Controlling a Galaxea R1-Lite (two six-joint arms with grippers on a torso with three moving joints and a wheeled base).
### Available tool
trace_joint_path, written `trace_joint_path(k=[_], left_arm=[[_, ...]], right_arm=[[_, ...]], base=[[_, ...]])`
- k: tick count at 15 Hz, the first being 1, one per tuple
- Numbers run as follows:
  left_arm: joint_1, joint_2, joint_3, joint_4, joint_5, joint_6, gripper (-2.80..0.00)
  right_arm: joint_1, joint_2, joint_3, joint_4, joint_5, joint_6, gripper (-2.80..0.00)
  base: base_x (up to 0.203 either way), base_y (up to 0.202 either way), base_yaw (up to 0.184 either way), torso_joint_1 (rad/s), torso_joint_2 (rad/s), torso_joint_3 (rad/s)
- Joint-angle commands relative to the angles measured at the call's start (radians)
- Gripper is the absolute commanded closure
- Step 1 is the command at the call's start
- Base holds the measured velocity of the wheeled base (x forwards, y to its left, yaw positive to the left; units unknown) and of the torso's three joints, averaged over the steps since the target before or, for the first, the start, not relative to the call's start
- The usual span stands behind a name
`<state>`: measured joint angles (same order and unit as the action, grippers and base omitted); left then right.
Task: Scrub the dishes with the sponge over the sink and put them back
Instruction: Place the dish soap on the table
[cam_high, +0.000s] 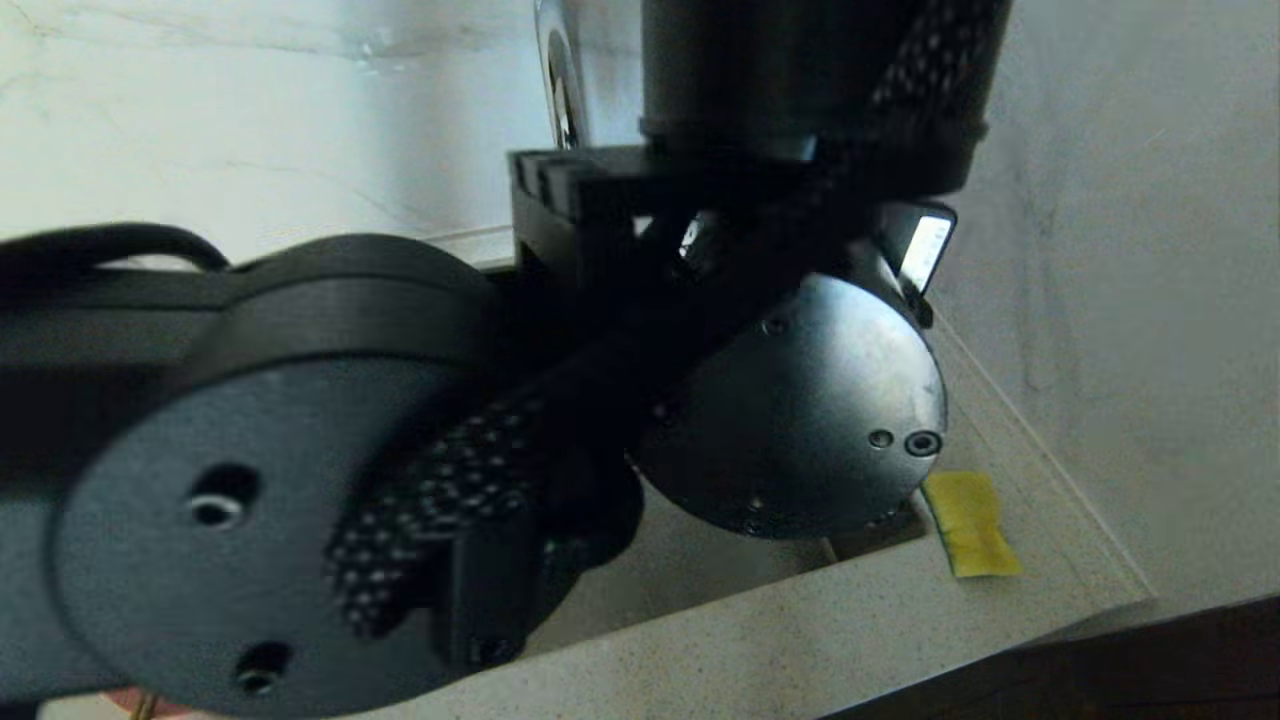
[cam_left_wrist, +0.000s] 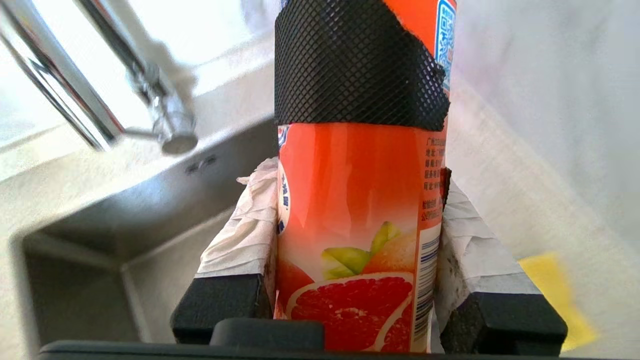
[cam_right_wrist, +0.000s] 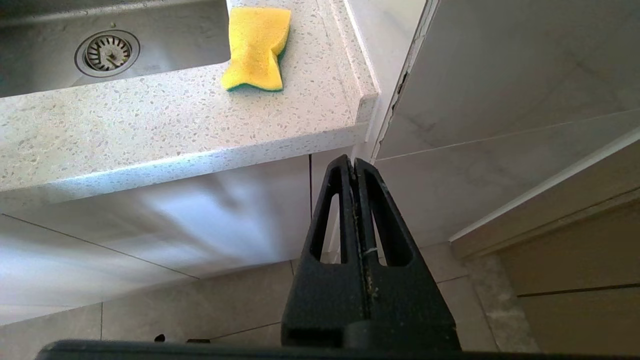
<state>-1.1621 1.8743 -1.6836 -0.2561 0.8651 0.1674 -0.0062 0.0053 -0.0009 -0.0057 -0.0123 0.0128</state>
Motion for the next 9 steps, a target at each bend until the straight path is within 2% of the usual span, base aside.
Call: trace_joint_path(k=[1,9], left_arm=[[0.000,-0.061,0.002,-0.027,-0.002,0.001,0.00],[0.002,-0.190,-0.022,-0.067,-0.044,0.009,0.00]], right_arm=[[0.000,0.001,-0.001,0.000,0.000,0.001,0.00],[0.000,0.001,-0.001,0.000,0.000,0.001,0.00]], base=[[0.000,0.000,0.000,0.000,0.00,0.000],[0.000,0.000,0.000,0.000,0.00,0.000]])
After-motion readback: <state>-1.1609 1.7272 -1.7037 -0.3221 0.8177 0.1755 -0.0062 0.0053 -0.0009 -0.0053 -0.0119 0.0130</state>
